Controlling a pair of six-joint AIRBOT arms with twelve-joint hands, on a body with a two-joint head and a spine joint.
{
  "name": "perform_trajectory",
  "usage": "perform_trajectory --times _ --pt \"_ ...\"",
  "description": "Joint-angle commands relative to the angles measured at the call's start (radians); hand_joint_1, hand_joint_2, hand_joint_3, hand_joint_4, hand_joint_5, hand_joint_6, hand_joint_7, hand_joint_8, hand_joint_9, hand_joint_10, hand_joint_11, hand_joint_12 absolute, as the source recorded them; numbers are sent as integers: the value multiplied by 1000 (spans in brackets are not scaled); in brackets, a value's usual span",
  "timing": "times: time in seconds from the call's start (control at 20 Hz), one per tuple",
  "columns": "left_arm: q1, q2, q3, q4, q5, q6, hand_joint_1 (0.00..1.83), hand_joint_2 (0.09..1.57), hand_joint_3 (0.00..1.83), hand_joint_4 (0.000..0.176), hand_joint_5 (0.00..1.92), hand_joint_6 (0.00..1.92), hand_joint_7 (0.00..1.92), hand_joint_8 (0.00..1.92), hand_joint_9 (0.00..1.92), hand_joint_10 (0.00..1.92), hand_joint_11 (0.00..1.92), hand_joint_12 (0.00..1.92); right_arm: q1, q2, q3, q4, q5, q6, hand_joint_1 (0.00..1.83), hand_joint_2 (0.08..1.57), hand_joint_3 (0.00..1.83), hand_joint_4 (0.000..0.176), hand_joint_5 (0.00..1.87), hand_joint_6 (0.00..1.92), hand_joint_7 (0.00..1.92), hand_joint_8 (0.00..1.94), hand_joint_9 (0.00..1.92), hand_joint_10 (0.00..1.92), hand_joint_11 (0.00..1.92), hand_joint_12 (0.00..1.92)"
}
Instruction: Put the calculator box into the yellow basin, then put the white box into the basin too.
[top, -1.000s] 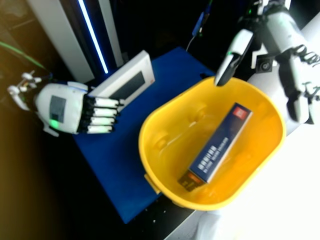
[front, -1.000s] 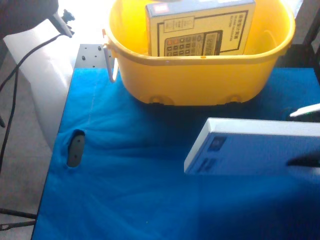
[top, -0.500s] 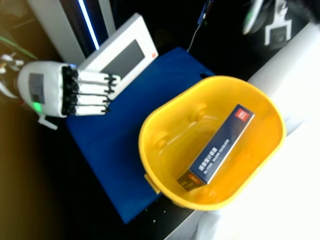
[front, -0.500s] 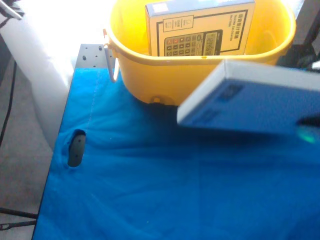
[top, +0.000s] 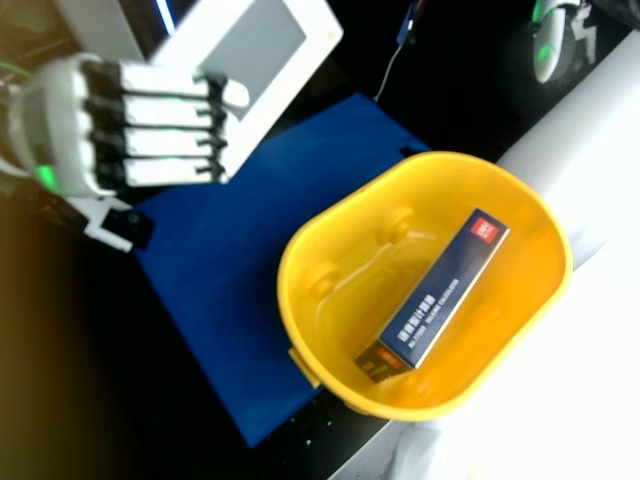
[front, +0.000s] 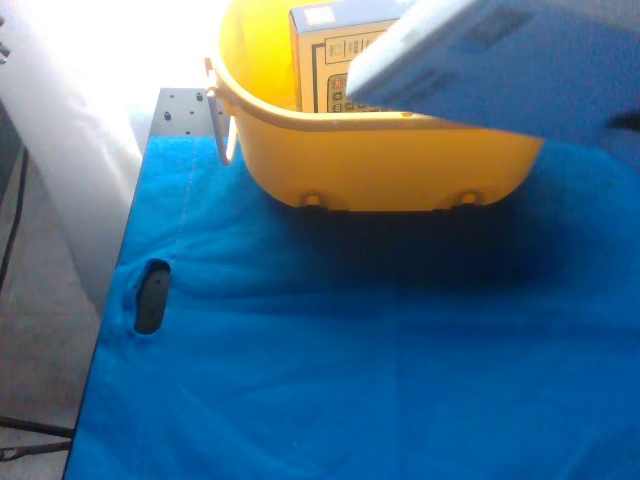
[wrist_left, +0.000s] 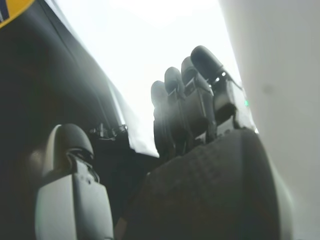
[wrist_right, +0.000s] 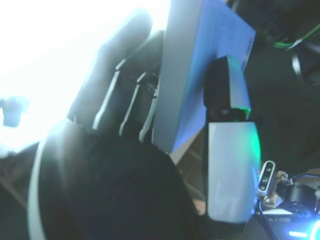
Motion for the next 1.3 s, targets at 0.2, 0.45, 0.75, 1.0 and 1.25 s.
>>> perform_trajectory --times 0.2,0.45,0.75,1.0,1.25 --pt "5 -54 53 -30 -100 4 581 1052 3 0 468 6 428 1 324 42 0 1078 55 -6 55 61 -108 0 1372 1134 2 0 896 992 905 1129 902 1287 784 1342" --pt "28 -64 69 -58 -97 8 544 1019 0 0 446 4 409 6 310 23 0 1000 219 -62 154 48 72 0 1371 1126 0 0 931 1026 908 1069 910 1256 784 1341" --pt "34 -88 83 -57 -94 9 553 1000 0 0 447 1 392 0 293 8 0 1120 376 -146 270 21 257 -1 1318 1195 4 0 677 1313 831 1200 858 1318 758 1568" --pt "36 -99 83 -47 -100 9 548 1002 0 0 452 3 409 5 331 16 0 1115 494 -216 370 -15 424 -1 1229 1166 0 0 832 1081 956 1219 884 1239 691 1723" --pt "35 -106 81 -34 -110 8 586 1034 3 0 426 5 377 1 297 2 0 816 552 -273 436 -35 541 -1 1222 1163 0 0 821 1146 977 1138 957 1030 837 1355"
